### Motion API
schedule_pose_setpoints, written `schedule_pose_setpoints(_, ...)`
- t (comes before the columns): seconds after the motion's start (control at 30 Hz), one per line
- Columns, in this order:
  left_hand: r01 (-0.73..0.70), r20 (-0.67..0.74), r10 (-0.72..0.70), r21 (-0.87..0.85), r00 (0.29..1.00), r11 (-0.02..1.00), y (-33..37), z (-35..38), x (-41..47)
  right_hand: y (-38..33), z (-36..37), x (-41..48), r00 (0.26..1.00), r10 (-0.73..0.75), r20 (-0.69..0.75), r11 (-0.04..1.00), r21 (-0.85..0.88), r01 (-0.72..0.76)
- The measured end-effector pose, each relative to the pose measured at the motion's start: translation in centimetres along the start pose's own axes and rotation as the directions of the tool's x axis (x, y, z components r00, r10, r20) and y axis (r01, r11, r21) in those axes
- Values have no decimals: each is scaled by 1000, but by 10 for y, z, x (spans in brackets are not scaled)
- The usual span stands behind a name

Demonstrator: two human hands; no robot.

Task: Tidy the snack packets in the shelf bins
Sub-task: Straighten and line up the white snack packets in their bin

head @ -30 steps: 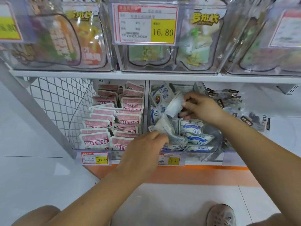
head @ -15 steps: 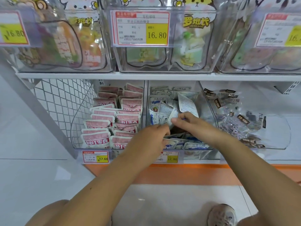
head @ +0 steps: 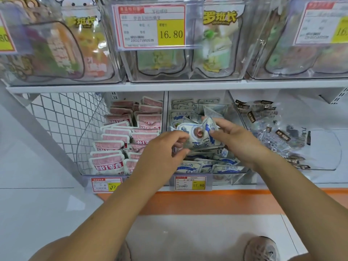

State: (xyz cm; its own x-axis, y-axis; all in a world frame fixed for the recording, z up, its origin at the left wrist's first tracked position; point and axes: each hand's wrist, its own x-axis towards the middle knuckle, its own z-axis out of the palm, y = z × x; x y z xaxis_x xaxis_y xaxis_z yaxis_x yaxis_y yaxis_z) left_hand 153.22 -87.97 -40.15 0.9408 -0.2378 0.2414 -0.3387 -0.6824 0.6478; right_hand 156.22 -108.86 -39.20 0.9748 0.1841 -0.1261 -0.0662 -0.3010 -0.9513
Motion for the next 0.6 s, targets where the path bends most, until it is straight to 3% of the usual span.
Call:
schedule_pose_setpoints(0.13,20,-167,-1,112,986,994,2,0,9,-1,1,-3,996,-75,44,988,-135,80)
schedule_pose_setpoints(0.23,65,-130,-44,161,991,985,-2,-4,16,-2,2,-8,995,-85,42,986,-142,91)
schedule_pose_setpoints(0.3,97,-77,-97,-2,992,995,-6,-7,19,-1,2,-10,995,-97,3,994,-59,97)
schedule_pose_setpoints(0.37,139,-56,-155,-222,986,965,-7,-10,20,1,1,-9,997,-79,-15,988,132,80)
schedule_pose_setpoints(0.43,150,-67,-175,-279,982,948,-6,-11,20,1,2,-10,998,-65,2,977,205,63)
schedule_pose_setpoints(0.5,135,-116,-162,-208,980,969,-4,-10,17,-3,5,-11,996,-95,-2,979,184,93)
schedule_pose_setpoints(0.6,78,-166,-75,13,983,997,1,-6,10,-12,0,-12,966,-204,-162,973,78,218)
